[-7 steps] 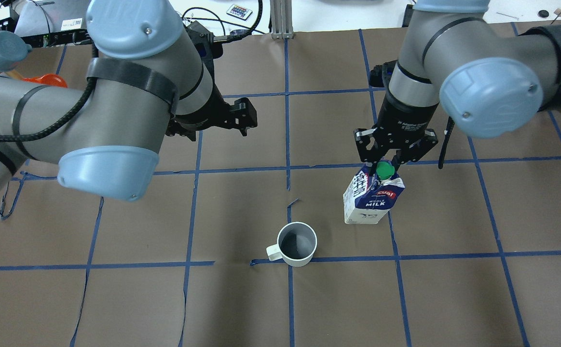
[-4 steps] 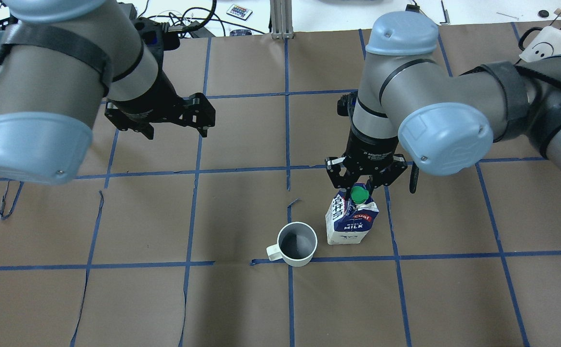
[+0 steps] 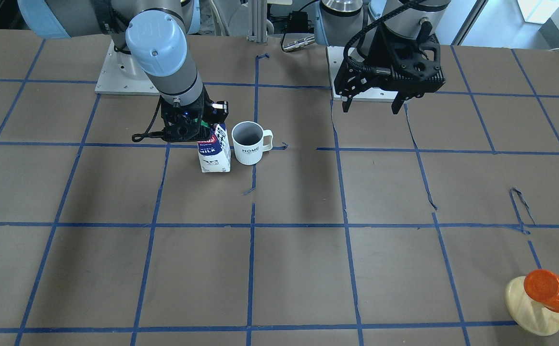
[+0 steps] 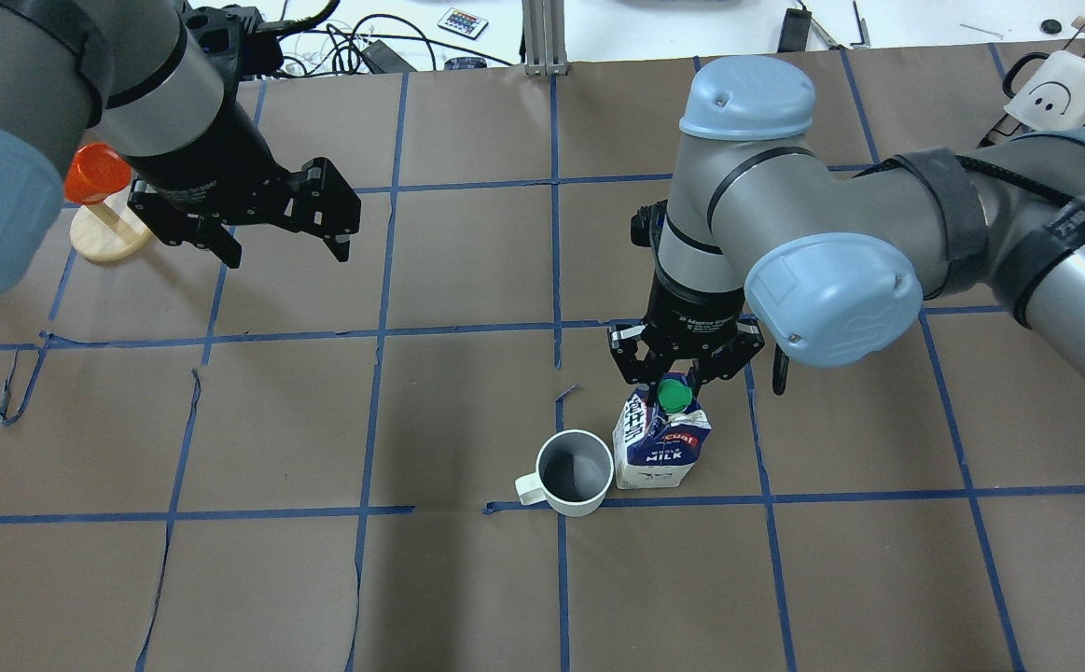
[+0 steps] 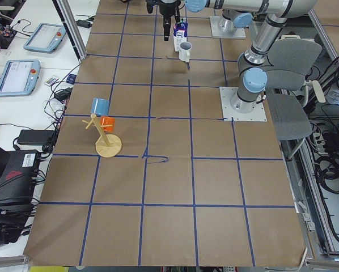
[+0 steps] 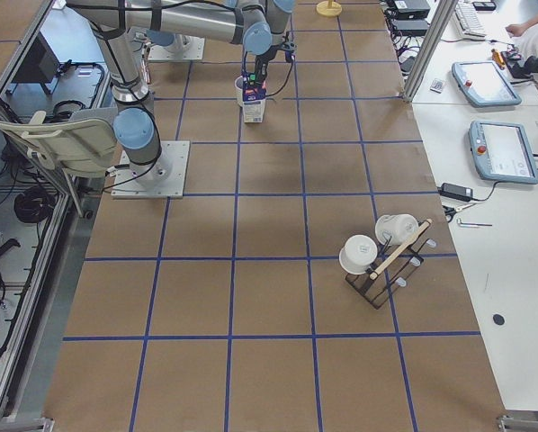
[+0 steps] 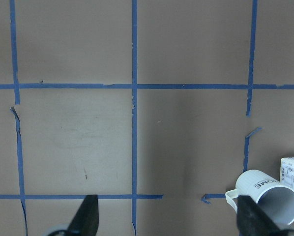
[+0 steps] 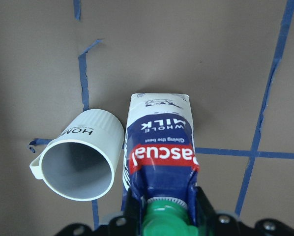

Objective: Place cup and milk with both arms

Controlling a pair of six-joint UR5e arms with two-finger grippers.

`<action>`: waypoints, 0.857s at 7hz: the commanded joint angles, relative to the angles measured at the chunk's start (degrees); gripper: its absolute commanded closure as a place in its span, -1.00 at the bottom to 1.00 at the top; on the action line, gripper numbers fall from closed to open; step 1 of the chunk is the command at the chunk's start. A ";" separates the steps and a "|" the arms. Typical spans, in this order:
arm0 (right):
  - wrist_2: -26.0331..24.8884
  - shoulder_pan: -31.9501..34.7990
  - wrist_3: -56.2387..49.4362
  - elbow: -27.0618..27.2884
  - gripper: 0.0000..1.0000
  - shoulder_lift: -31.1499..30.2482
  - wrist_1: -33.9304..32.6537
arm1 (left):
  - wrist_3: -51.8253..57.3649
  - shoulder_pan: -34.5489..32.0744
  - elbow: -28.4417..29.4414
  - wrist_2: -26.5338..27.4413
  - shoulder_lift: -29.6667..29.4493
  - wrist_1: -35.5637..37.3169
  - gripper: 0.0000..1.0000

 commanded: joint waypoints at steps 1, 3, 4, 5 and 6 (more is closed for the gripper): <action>0.28 -0.04 0.18 -0.02 0.04 0.02 0.06 | 3.43 1.65 0.30 -0.49 -0.05 -0.21 -1.00; 0.19 -0.04 0.18 -0.37 -0.81 0.20 -0.02 | 3.43 1.74 0.39 -0.40 0.04 -0.47 -1.00; -0.59 -1.17 -0.61 -1.76 -1.00 -0.06 -1.59 | 3.43 1.74 0.39 -0.40 0.04 -0.47 -1.00; -1.91 -1.79 -0.96 -5.34 -1.00 0.02 -0.65 | 3.43 1.74 0.30 -0.32 0.04 -0.47 -1.00; -4.96 -3.71 -2.36 -9.38 -1.00 0.29 2.23 | 3.43 1.74 0.30 -0.40 0.04 -0.47 -1.00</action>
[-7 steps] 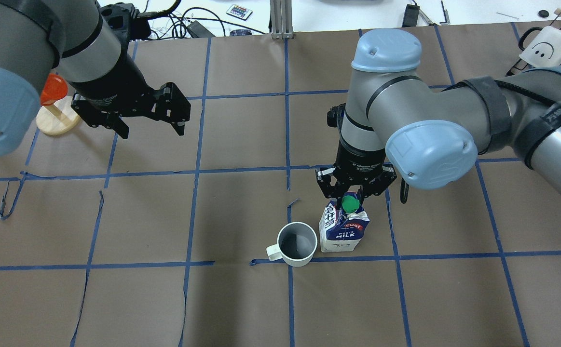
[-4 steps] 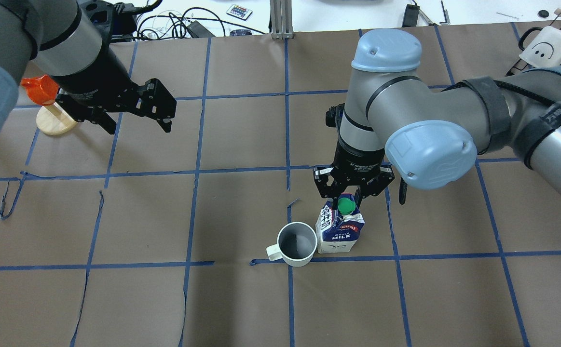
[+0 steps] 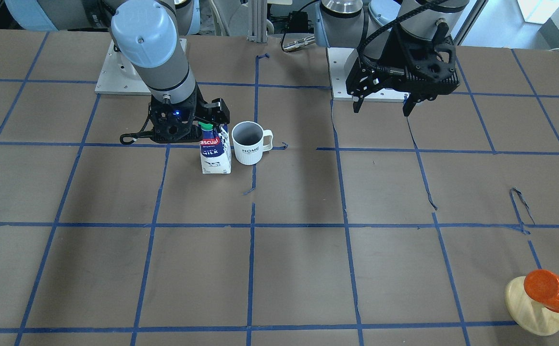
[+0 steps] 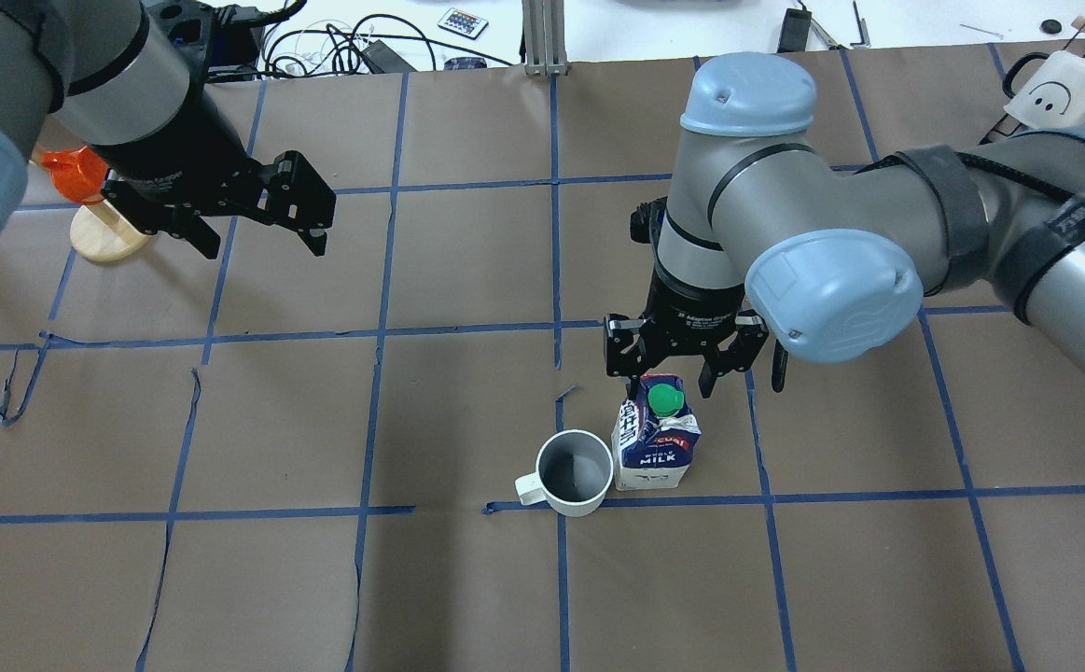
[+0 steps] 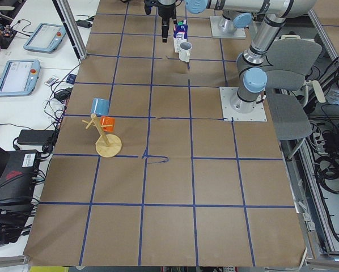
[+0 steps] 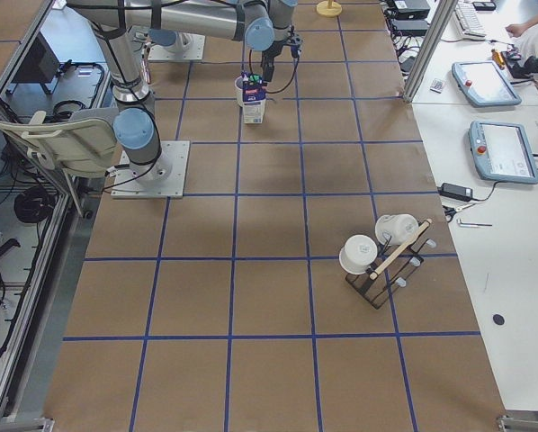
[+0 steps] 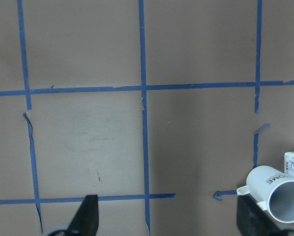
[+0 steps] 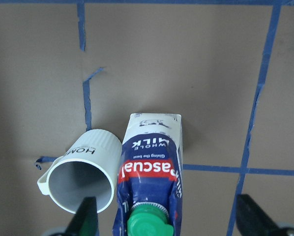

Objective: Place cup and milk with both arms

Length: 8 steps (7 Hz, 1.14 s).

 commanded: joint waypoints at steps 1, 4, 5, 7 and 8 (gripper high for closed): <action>-3.88 -6.65 -8.40 -7.57 -1.00 -0.24 6.29 | 0.09 -0.08 -0.04 -0.13 0.00 0.00 -1.00; -11.54 -11.71 -10.84 -12.69 -1.00 -2.35 7.82 | 0.36 0.00 0.05 -0.31 0.09 0.44 -1.00; -9.80 -11.36 -10.75 -13.04 -1.00 -3.66 8.17 | 0.36 0.00 0.05 -0.31 0.18 0.44 -1.00; -7.94 -11.62 -10.58 -12.61 -1.00 -3.67 10.36 | 0.36 0.00 -0.04 -0.22 0.26 0.52 -1.00; -7.76 -11.71 -10.84 -12.61 -1.00 -3.94 10.80 | 0.36 0.09 -0.04 -0.13 0.18 0.61 -1.00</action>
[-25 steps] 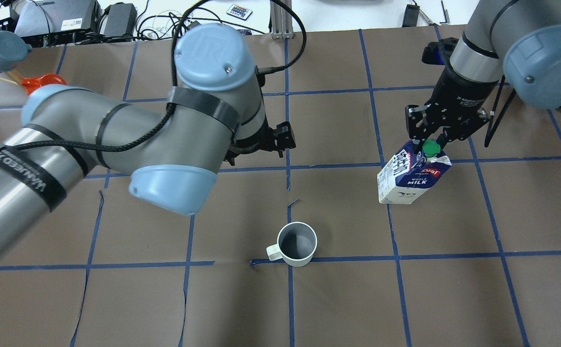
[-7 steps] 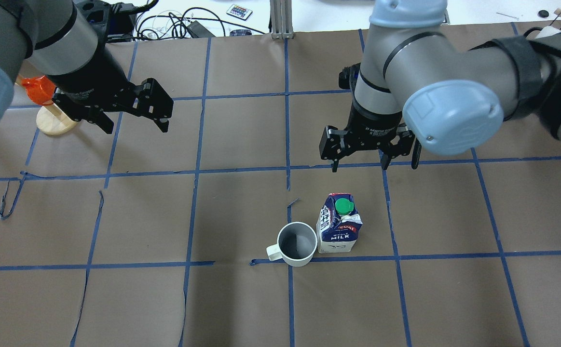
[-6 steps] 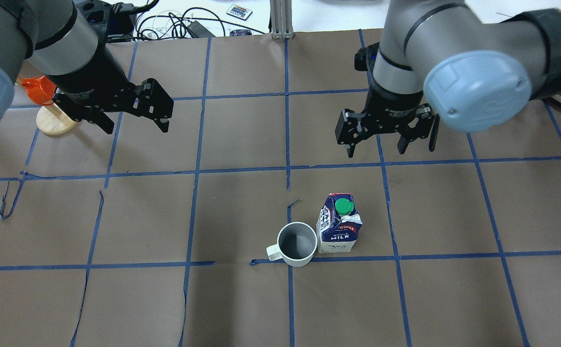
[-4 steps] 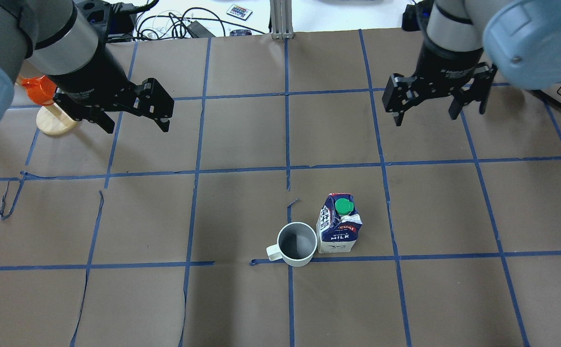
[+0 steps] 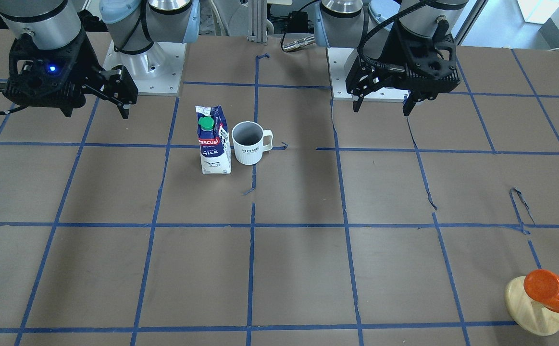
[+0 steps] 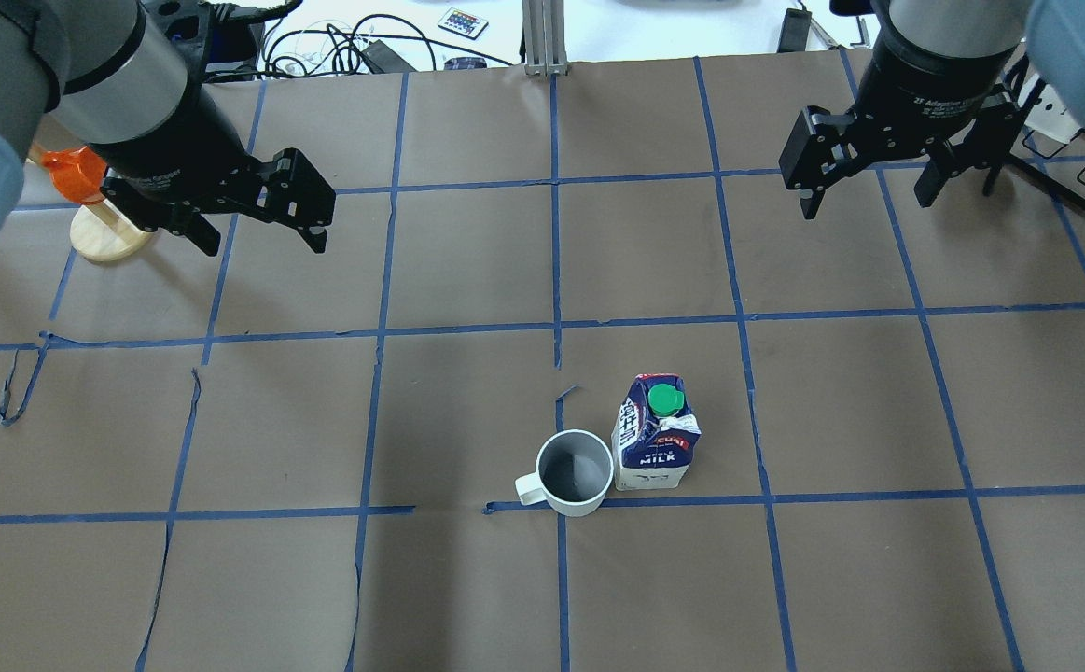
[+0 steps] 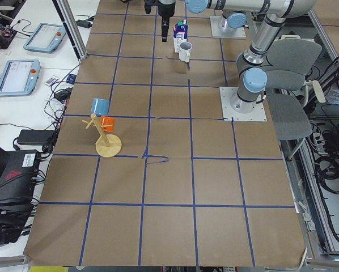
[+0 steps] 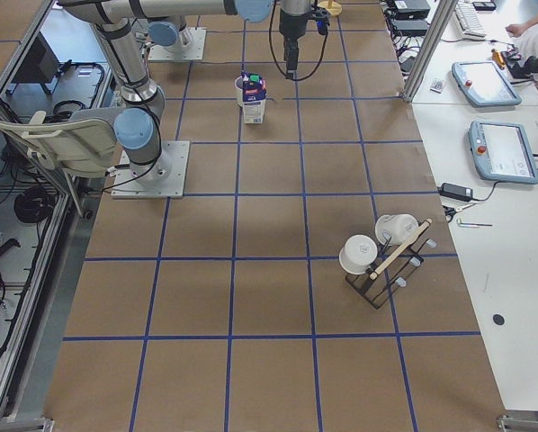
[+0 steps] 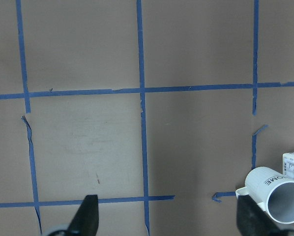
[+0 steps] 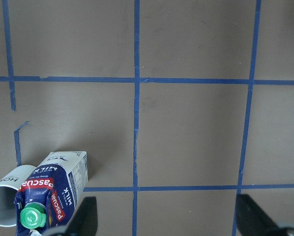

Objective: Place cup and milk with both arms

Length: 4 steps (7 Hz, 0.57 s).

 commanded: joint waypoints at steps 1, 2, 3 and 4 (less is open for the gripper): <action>0.51 -0.09 -0.20 -0.04 -1.00 -0.18 1.14 | 0.00 0.06 -0.01 0.10 0.05 0.09 -1.00; 0.51 -0.09 -0.20 -0.12 -1.00 -0.18 1.15 | 0.09 0.06 -0.10 0.01 -0.03 0.09 -1.00; 0.51 -0.09 -0.20 -0.04 -1.00 -0.18 1.24 | 0.09 0.06 -0.01 0.01 0.05 0.09 -1.00; 0.51 -0.09 -0.20 0.05 -1.00 -0.27 1.41 | 0.00 0.15 -0.01 0.01 0.06 0.18 -1.00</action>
